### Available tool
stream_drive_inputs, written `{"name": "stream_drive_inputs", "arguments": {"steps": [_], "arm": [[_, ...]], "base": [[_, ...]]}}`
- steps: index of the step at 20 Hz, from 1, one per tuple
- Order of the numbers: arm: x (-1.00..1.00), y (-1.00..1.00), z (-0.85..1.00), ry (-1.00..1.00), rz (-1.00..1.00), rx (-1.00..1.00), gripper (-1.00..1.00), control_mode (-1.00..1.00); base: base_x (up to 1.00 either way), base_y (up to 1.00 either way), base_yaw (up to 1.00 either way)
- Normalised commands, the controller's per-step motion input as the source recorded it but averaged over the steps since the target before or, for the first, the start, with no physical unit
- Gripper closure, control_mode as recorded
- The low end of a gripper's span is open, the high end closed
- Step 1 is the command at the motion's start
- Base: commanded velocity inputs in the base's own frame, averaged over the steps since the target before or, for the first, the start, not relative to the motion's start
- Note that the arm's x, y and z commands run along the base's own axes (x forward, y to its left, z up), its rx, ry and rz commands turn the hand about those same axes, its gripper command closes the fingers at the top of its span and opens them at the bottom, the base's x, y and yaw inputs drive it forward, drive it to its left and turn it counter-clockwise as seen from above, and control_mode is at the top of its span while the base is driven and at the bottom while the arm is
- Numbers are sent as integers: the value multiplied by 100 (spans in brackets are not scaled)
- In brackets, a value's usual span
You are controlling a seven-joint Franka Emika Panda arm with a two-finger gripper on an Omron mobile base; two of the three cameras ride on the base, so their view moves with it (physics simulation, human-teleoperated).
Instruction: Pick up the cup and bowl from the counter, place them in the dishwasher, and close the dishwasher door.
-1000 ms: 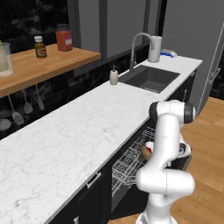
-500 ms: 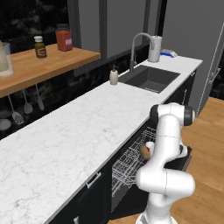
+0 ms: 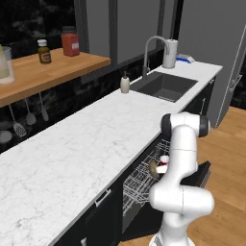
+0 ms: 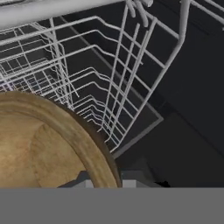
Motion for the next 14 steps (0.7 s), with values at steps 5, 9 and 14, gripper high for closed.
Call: {"name": "stream_drive_inputs", "arguments": {"steps": [5, 9, 14], "arm": [[8, 0, -15, 25, -15, -1, 100, -100], [19, 0, -22, 24, -11, -5, 100, -100], [32, 8, -20, 22, -8, -8, -100, -100]], "base": [[0, 0, 0], [0, 0, 0], [0, 0, 0]]}}
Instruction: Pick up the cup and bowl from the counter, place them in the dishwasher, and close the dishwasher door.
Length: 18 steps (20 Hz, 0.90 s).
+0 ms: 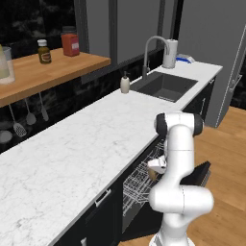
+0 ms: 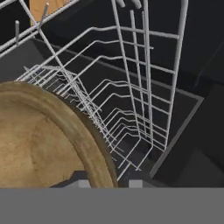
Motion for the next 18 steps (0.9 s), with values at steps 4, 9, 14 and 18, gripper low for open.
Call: {"name": "stream_drive_inputs", "arguments": {"steps": [4, 9, 14, 18], "arm": [[13, -1, -13, 14, -5, -7, -100, -100], [-12, -14, -1, 2, -4, -11, -100, -100], [-9, -17, 0, 0, -7, -18, -100, -100], [0, -20, -1, 0, -5, -20, -100, -100]], "base": [[0, 0, 0], [0, 0, 0], [0, 0, 0], [0, 0, 0]]}}
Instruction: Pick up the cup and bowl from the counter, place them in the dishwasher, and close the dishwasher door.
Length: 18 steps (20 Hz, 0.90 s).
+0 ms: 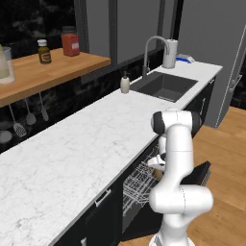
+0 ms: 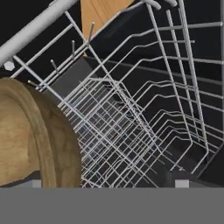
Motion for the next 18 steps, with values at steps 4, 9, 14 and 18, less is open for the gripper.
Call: {"name": "stream_drive_inputs", "arguments": {"steps": [4, 9, 14, 18], "arm": [[-6, -33, -1, 0, -5, -22, -100, -100], [-31, -49, 0, 0, -7, -21, -100, -100], [-46, -55, 0, 0, -12, -19, -100, -100], [-48, -51, 1, 0, -16, -12, -100, -100]], "base": [[0, 0, 0], [0, 0, 0], [0, 0, 0], [0, 0, 0]]}}
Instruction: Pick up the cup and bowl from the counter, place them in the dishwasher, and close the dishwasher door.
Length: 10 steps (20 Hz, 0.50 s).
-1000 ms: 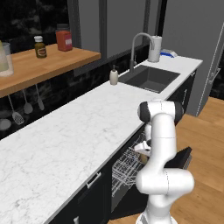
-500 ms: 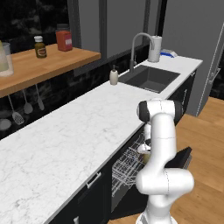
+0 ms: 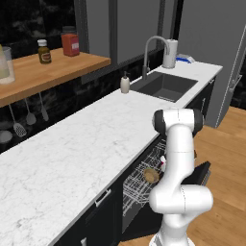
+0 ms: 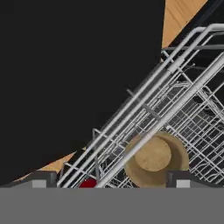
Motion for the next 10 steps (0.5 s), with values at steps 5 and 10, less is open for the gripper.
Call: {"name": "stream_drive_inputs", "arguments": {"steps": [5, 10], "arm": [[-76, -61, 10, 0, -11, 0, -100, -100], [-66, -43, 0, 0, -8, 3, -100, -100]], "base": [[0, 0, 0], [0, 0, 0]]}}
